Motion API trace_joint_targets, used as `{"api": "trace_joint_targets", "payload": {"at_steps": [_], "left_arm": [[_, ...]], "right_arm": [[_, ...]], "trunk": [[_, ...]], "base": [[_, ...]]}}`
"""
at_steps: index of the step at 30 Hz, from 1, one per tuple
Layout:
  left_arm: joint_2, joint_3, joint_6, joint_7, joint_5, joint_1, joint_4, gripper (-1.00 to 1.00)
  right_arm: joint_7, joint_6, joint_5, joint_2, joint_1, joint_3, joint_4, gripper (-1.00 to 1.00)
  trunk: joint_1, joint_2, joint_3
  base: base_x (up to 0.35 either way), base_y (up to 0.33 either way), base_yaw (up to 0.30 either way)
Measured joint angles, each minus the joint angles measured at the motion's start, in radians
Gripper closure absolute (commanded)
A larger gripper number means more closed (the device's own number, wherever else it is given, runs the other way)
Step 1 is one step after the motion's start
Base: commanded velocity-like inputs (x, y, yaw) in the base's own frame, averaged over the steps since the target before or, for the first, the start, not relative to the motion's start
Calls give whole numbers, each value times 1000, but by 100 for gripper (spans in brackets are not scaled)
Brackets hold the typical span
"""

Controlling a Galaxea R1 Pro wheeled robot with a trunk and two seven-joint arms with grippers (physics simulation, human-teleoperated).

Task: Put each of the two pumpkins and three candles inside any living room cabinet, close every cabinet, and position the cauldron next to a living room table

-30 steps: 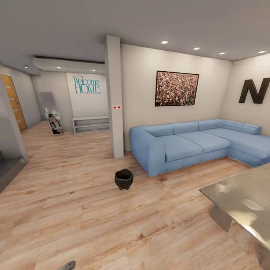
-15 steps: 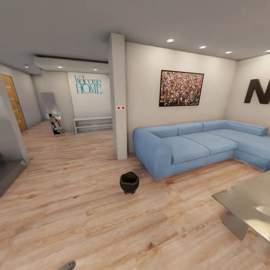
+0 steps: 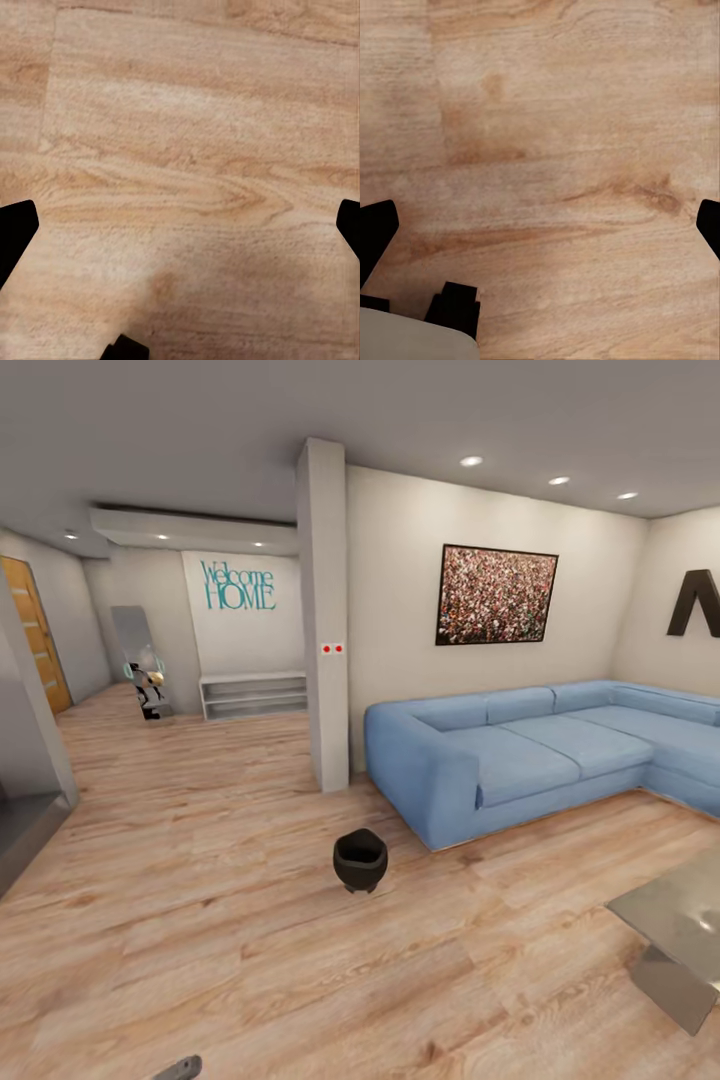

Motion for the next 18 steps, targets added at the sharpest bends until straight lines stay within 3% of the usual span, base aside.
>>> {"api": "trace_joint_targets", "payload": {"at_steps": [18], "left_arm": [[1,0,-1,0,0,0,0,-100]], "right_arm": [[0,0,-4,-1,0,-2,0,-100]], "trunk": [[0,0,0]], "base": [[261,231,0]]}}
